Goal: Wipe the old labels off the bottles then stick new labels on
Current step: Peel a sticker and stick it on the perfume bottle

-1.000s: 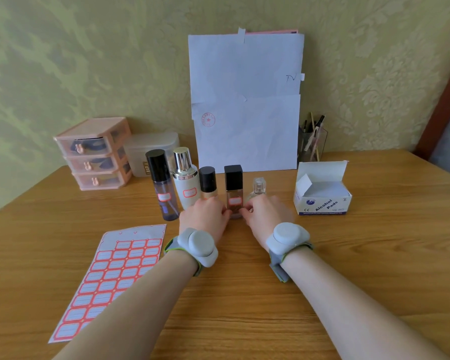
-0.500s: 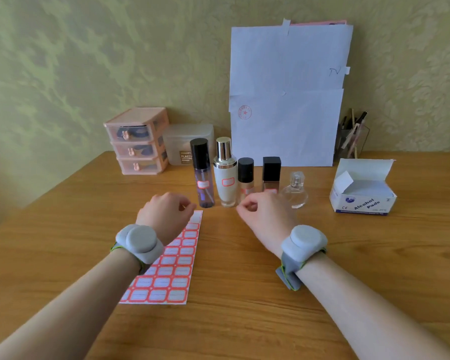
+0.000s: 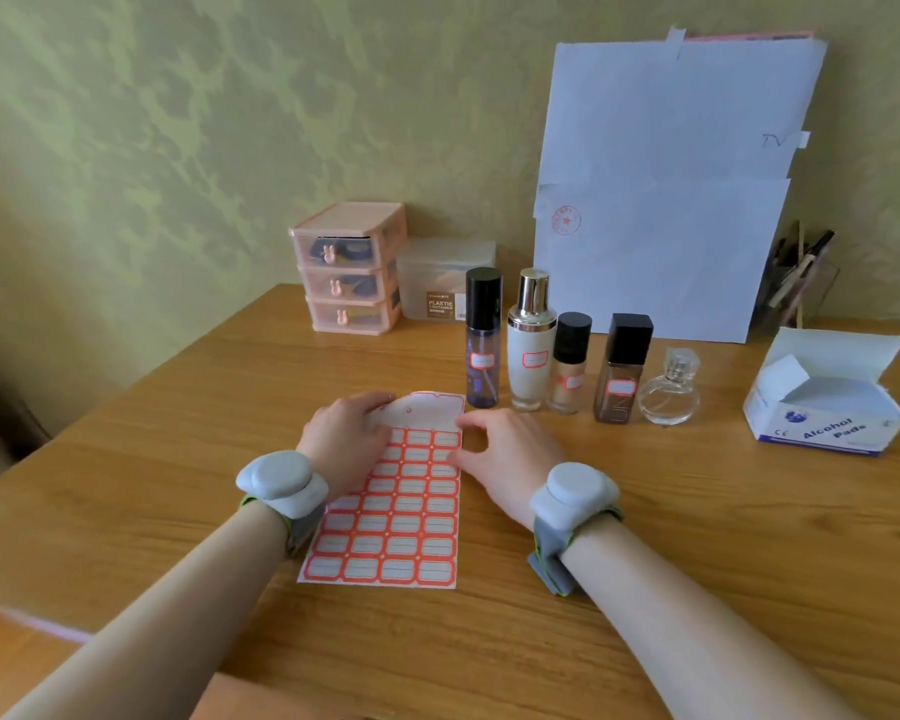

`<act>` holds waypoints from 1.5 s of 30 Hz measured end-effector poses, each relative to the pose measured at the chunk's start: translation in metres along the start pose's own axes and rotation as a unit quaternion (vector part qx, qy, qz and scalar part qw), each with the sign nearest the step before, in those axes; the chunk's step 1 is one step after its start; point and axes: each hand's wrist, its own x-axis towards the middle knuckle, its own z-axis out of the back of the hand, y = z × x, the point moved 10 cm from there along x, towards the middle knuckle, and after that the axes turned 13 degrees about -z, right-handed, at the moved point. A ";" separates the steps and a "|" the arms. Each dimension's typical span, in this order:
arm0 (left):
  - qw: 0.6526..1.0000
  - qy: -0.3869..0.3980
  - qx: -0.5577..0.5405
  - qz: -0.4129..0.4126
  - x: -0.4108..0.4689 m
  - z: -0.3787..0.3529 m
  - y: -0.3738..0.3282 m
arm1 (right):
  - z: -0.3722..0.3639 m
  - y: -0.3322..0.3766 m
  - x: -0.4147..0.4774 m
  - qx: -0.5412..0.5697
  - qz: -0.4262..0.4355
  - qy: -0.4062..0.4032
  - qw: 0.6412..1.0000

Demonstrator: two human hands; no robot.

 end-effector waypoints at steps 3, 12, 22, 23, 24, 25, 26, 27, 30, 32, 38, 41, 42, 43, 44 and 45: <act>0.992 -0.050 -0.119 -0.004 -0.006 0.008 -0.002 | 0.005 -0.006 0.000 0.120 -0.023 0.003 0.993; 0.916 -0.080 -0.388 0.068 -0.019 -0.002 -0.008 | 0.046 -0.031 -0.003 0.318 -0.050 -0.058 0.945; 0.895 -0.090 -0.430 0.079 -0.026 -0.017 -0.028 | 0.073 -0.001 -0.034 0.124 0.094 -0.197 0.968; 0.887 -0.090 -0.446 0.075 -0.028 -0.018 -0.033 | 0.068 0.007 -0.038 0.099 0.117 -0.188 0.970; 0.878 -0.090 -0.465 0.068 -0.029 -0.018 -0.038 | 0.065 0.014 -0.041 0.080 0.134 -0.184 0.971; 0.868 -0.091 -0.484 0.061 -0.030 -0.018 -0.043 | 0.064 0.018 -0.043 0.069 0.144 -0.183 0.970; 0.860 -0.094 -0.498 0.053 -0.030 -0.017 -0.048 | 0.063 0.020 -0.044 0.068 0.147 -0.182 0.970; 0.856 -0.097 -0.505 0.043 -0.031 -0.016 -0.052 | 0.065 0.021 -0.044 0.073 0.146 -0.183 0.969; 0.855 -0.107 -0.507 0.018 -0.033 -0.012 -0.062 | 0.068 0.020 -0.044 0.083 0.142 -0.188 0.968; 0.852 -0.108 -0.512 0.006 -0.035 -0.011 -0.066 | 0.070 0.019 -0.044 0.082 0.137 -0.187 0.969; 0.848 -0.112 -0.518 0.010 -0.038 -0.014 -0.072 | 0.075 0.017 -0.049 0.072 0.129 -0.203 0.968; 0.835 -0.115 -0.537 0.029 -0.039 -0.019 -0.071 | 0.075 0.014 -0.050 0.070 0.125 -0.201 0.969; 0.829 -0.115 -0.546 0.036 -0.039 -0.020 -0.071 | 0.074 0.014 -0.051 0.067 0.126 -0.200 0.969; 0.826 -0.114 -0.551 0.040 -0.039 -0.021 -0.071 | 0.074 0.014 -0.051 0.064 0.126 -0.199 0.970; 0.824 -0.115 -0.554 0.040 -0.038 -0.020 -0.072 | 0.074 0.014 -0.051 0.063 0.126 -0.198 0.970; 0.823 -0.116 -0.555 0.036 -0.038 -0.020 -0.072 | 0.074 0.014 -0.050 0.067 0.126 -0.196 0.970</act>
